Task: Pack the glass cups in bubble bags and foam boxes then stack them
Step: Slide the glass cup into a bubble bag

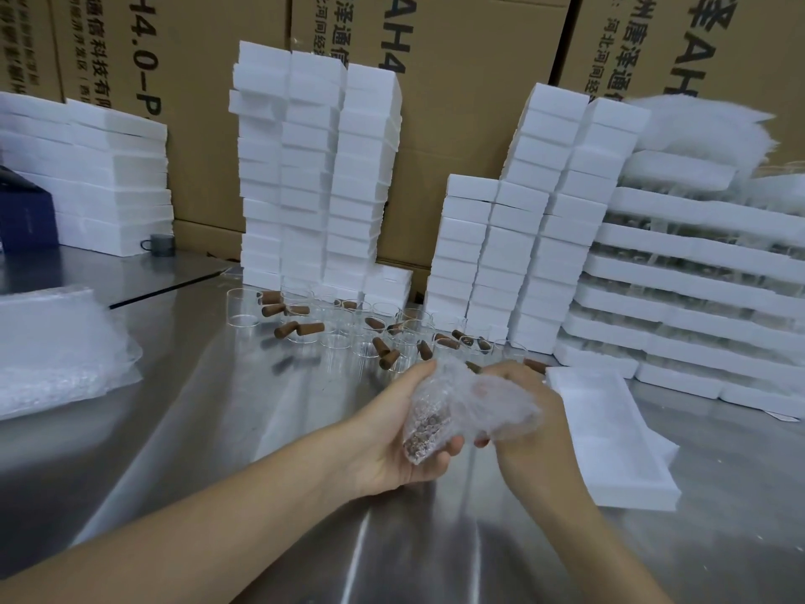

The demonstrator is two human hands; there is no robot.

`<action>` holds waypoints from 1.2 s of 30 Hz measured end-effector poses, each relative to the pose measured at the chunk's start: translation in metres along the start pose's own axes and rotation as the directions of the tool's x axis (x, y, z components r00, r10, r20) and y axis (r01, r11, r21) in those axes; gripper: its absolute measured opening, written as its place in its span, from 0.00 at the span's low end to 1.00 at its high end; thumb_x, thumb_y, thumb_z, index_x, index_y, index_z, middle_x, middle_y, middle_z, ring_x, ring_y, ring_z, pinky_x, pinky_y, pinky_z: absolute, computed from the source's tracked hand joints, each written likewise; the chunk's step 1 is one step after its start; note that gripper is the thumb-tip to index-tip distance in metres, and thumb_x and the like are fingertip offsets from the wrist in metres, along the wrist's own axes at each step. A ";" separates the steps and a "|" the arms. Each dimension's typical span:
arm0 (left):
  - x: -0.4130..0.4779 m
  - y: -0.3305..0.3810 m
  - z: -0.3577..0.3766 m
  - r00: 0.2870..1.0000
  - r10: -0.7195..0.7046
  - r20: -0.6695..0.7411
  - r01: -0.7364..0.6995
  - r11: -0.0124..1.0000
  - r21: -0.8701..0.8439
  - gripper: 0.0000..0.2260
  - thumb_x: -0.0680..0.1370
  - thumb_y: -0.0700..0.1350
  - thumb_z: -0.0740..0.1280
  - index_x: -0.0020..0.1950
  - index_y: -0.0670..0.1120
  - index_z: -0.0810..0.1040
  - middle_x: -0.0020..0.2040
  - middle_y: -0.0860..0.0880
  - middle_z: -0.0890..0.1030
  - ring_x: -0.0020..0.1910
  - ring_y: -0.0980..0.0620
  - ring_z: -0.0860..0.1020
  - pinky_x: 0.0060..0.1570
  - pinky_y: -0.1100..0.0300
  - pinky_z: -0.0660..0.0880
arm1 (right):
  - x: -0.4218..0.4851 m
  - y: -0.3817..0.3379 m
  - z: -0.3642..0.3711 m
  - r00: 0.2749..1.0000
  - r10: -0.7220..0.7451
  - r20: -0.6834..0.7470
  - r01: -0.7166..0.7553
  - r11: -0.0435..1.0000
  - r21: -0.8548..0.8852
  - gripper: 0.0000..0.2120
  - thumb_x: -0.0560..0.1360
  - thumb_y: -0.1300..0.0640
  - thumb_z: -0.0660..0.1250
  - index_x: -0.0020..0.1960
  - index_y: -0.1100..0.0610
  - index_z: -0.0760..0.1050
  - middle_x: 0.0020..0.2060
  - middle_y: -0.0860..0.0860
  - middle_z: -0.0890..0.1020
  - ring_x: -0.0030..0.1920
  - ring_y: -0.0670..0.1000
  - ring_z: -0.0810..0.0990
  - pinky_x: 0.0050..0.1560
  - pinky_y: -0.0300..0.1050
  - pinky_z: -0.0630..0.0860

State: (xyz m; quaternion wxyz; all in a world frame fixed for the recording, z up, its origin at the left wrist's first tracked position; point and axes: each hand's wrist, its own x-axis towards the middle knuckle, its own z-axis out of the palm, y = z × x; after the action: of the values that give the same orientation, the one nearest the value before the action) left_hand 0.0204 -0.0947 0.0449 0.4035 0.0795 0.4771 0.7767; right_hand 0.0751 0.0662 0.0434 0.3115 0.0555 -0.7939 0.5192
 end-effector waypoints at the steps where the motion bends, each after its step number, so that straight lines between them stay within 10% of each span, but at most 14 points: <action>1: 0.000 -0.001 0.000 1.000 -0.004 -0.012 0.004 1.000 -0.006 0.28 0.77 0.66 0.70 0.58 0.42 0.83 0.40 0.44 0.81 0.31 0.51 0.81 0.25 0.61 0.80 | -0.003 0.002 0.003 0.998 -0.056 -0.007 0.055 0.995 -0.084 0.18 0.67 0.70 0.70 0.45 0.47 0.80 0.44 0.53 0.81 0.41 0.51 0.79 0.41 0.47 0.76; 4: 0.003 -0.004 0.000 0.998 0.001 -0.070 -0.004 0.999 -0.044 0.28 0.75 0.67 0.72 0.56 0.41 0.83 0.40 0.45 0.81 0.27 0.53 0.78 0.22 0.62 0.78 | -0.011 0.000 0.008 0.986 -0.165 0.037 0.169 0.944 -0.284 0.33 0.66 0.77 0.72 0.51 0.39 0.79 0.50 0.43 0.79 0.51 0.39 0.78 0.46 0.30 0.71; 6: 0.005 -0.005 -0.001 0.990 0.038 -0.134 -0.048 0.996 -0.073 0.29 0.79 0.68 0.68 0.59 0.42 0.82 0.43 0.45 0.82 0.28 0.54 0.76 0.22 0.63 0.76 | -0.014 -0.006 0.009 0.974 -0.197 0.115 0.222 0.933 -0.282 0.24 0.70 0.65 0.75 0.53 0.36 0.80 0.52 0.39 0.80 0.55 0.37 0.78 0.48 0.27 0.70; 10: 0.005 -0.001 -0.006 0.953 0.185 -0.238 -0.188 0.982 0.011 0.26 0.82 0.68 0.63 0.54 0.46 0.84 0.44 0.45 0.84 0.33 0.53 0.78 0.31 0.61 0.75 | -0.017 -0.014 0.009 0.958 -0.148 0.247 0.213 0.942 -0.260 0.07 0.78 0.45 0.70 0.53 0.43 0.85 0.54 0.40 0.83 0.58 0.42 0.80 0.54 0.31 0.72; 18: 0.006 -0.004 0.001 0.888 0.413 -0.200 -0.345 0.888 0.302 0.26 0.84 0.66 0.62 0.61 0.45 0.85 0.35 0.46 0.83 0.27 0.52 0.78 0.26 0.62 0.72 | -0.009 -0.022 -0.001 0.995 0.093 0.046 -0.099 0.985 0.143 0.01 0.82 0.58 0.70 0.51 0.53 0.79 0.39 0.51 0.87 0.31 0.49 0.81 0.27 0.36 0.73; 24: 0.010 -0.017 0.008 0.885 0.378 -0.273 -0.312 0.915 0.256 0.28 0.82 0.72 0.58 0.60 0.51 0.85 0.34 0.49 0.82 0.30 0.52 0.79 0.35 0.58 0.73 | -0.012 -0.021 0.010 0.998 -0.008 -0.067 0.006 1.000 -0.029 0.06 0.81 0.56 0.71 0.46 0.49 0.79 0.40 0.44 0.83 0.33 0.46 0.77 0.36 0.49 0.76; 27: 0.009 -0.013 0.002 0.870 0.370 -0.327 -0.305 0.923 0.233 0.28 0.82 0.72 0.57 0.62 0.52 0.84 0.37 0.51 0.85 0.35 0.52 0.81 0.39 0.58 0.75 | -0.013 -0.024 0.008 0.986 0.071 0.152 -0.071 0.997 -0.005 0.09 0.84 0.49 0.64 0.52 0.45 0.83 0.28 0.40 0.79 0.26 0.43 0.70 0.31 0.34 0.70; 31: 0.009 -0.005 -0.006 0.856 0.436 -0.279 -0.340 0.880 0.331 0.28 0.83 0.71 0.56 0.61 0.54 0.85 0.51 0.50 0.90 0.52 0.52 0.88 0.61 0.52 0.80 | -0.015 -0.025 0.007 0.926 0.179 0.333 -0.180 0.983 -0.026 0.15 0.84 0.54 0.63 0.63 0.36 0.79 0.23 0.43 0.75 0.27 0.49 0.71 0.36 0.40 0.72; 36: 0.010 -0.003 -0.004 0.820 0.549 -0.162 -0.408 0.759 0.508 0.29 0.79 0.73 0.59 0.73 0.58 0.78 0.66 0.55 0.85 0.66 0.54 0.82 0.74 0.48 0.73 | -0.011 -0.021 0.001 0.930 0.172 0.326 -0.164 0.985 -0.050 0.16 0.84 0.59 0.59 0.41 0.48 0.78 0.23 0.56 0.73 0.26 0.50 0.73 0.37 0.46 0.71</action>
State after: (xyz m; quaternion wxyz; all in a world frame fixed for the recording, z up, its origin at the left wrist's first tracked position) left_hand 0.0134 -0.0896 0.0381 0.0817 0.1720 0.6624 0.7245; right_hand 0.0921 0.0535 0.0538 0.1295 0.0700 -0.8423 0.5186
